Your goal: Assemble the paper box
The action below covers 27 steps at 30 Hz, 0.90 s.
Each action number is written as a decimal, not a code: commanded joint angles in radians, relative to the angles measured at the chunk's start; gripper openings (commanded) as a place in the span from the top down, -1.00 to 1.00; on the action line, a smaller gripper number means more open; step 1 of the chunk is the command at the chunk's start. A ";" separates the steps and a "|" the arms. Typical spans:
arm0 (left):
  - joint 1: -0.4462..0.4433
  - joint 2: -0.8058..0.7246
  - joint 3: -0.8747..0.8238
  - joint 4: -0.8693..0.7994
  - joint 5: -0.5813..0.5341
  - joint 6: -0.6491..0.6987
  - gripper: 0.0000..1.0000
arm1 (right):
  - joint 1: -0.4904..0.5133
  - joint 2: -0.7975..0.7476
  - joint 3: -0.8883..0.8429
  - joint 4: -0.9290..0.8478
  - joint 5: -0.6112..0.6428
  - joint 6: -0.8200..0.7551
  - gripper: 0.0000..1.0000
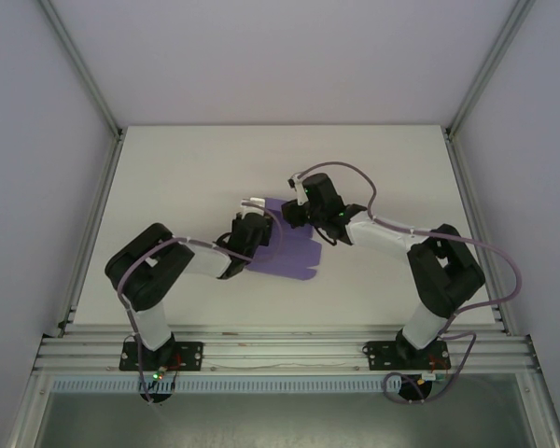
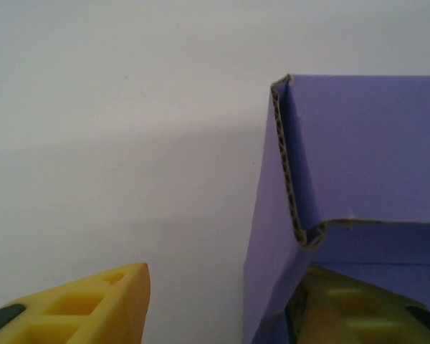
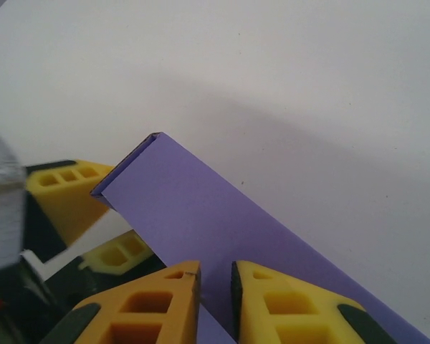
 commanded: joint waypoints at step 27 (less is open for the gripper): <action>0.077 -0.165 0.415 -0.744 0.220 0.266 1.00 | -0.078 -0.590 -0.246 -0.121 0.595 0.203 -0.99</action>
